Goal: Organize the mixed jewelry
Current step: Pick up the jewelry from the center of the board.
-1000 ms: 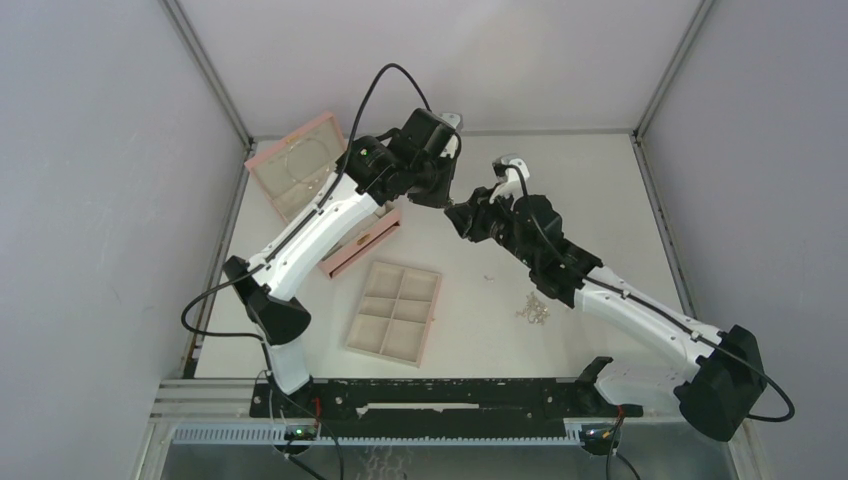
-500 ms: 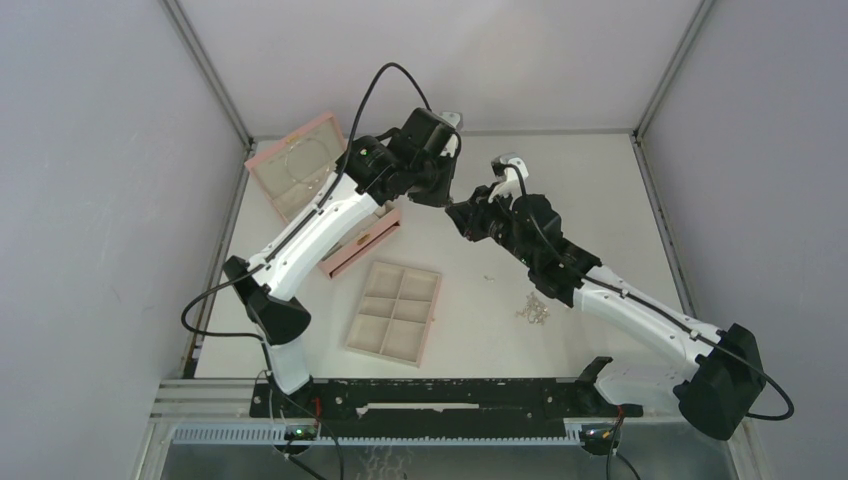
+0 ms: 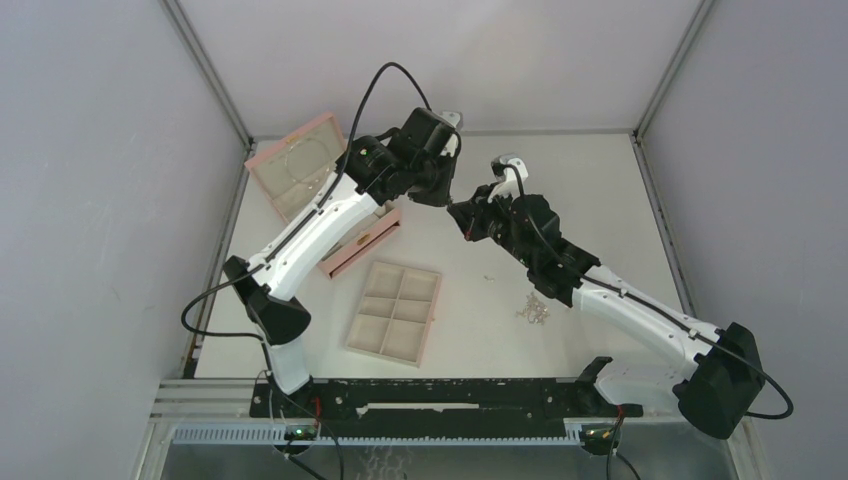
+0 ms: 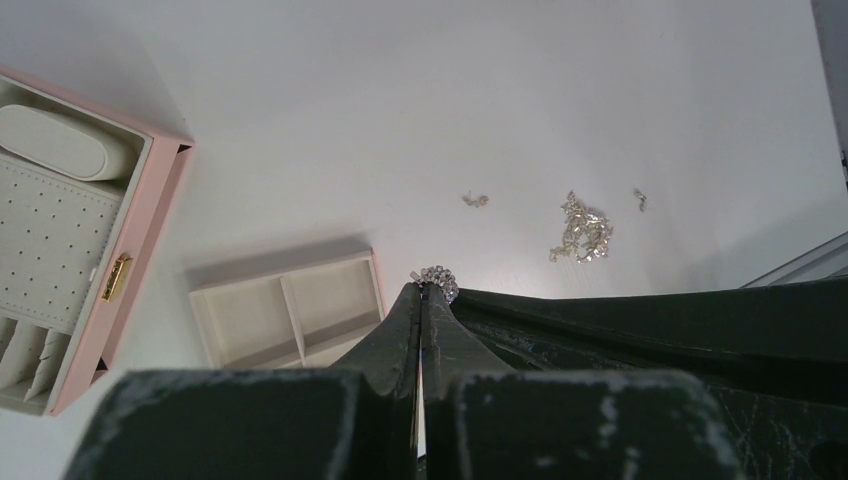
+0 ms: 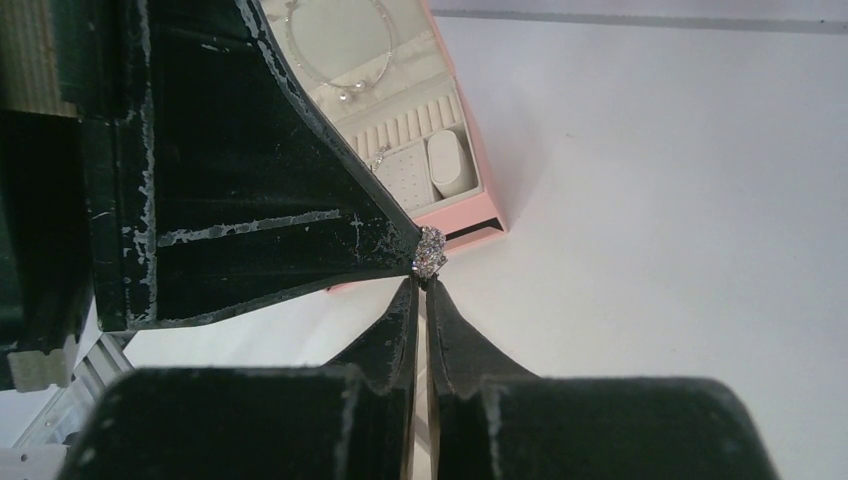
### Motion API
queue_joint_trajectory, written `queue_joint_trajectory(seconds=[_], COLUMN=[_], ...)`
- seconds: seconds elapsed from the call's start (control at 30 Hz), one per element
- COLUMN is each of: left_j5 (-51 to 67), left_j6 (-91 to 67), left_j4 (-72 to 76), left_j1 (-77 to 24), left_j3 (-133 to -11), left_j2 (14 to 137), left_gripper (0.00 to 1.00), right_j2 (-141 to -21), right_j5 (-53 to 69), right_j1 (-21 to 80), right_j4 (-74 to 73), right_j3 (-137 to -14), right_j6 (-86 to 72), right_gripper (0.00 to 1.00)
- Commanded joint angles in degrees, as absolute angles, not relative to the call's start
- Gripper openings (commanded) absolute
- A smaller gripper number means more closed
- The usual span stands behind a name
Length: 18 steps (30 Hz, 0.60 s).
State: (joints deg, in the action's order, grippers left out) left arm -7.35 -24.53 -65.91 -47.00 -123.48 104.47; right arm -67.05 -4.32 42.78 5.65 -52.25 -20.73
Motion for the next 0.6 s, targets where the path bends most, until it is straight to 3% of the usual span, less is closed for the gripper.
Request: queue_joint_trajectory(seconds=[0.0,0.27,0.57], left_j5=[-6.7,-6.7,-6.7], left_j6=[-24.5,-24.4,-24.3], left_j4=[-65.6,-65.6,-65.6], left_j1=[-47.2,-47.2,-47.2], left_j3=[-124.5,-124.3,-124.1], left_j2=[102.3,102.3,102.2], left_gripper=[0.00,0.00,0.00], right_j2=[-66.5,-66.0,-65.8], right_j5=[-6.3,-6.2,-5.4], right_j1=[43.0,43.0,43.0], right_j4=[7.3,6.5,6.8], right_j3=[-55.0,-55.0,-55.0], right_j6=[-19.3,-18.8,-18.5], right_gripper=[0.08,0.00,0.00])
